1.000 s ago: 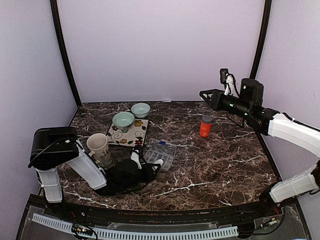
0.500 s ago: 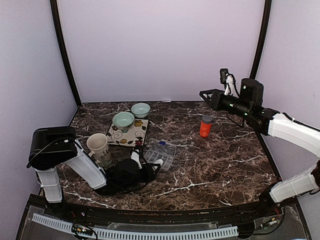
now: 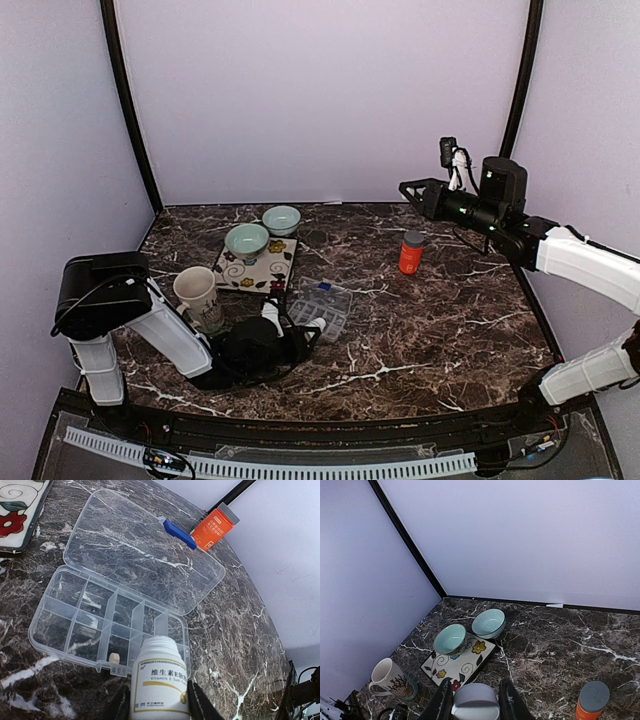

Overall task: Sort the pills into containers
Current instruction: Pour the pill into the compartment of the pill container.

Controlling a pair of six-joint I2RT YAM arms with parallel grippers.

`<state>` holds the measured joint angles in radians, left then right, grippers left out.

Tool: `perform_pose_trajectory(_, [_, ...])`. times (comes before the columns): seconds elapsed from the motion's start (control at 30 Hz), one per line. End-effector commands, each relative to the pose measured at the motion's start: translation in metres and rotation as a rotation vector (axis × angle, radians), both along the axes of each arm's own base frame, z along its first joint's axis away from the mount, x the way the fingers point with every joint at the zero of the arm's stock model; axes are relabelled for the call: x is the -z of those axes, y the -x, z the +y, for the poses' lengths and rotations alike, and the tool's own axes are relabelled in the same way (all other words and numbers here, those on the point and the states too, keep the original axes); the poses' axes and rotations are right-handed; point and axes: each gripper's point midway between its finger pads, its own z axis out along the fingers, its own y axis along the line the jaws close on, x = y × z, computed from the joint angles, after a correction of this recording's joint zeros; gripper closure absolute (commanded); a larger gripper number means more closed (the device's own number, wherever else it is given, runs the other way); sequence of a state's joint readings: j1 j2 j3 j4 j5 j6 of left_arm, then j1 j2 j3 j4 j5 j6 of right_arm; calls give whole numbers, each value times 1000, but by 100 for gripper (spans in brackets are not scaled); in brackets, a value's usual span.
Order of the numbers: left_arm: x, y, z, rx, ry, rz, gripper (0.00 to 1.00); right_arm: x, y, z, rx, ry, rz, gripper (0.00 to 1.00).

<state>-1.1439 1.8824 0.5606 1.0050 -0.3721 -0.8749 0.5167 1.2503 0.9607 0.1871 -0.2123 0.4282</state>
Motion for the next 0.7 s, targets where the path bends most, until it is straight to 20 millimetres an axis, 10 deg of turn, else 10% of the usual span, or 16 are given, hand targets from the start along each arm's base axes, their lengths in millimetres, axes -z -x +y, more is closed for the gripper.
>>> perform_pose_trajectory(0.0, [-18,0,-5,2,47,-29,100,-8,-2,-2,4,-19,-24,100])
perform_pose_trajectory(0.67, [-20,4,-1,6,105,-34,100,-6,-2,-1,1,-22,-17,100])
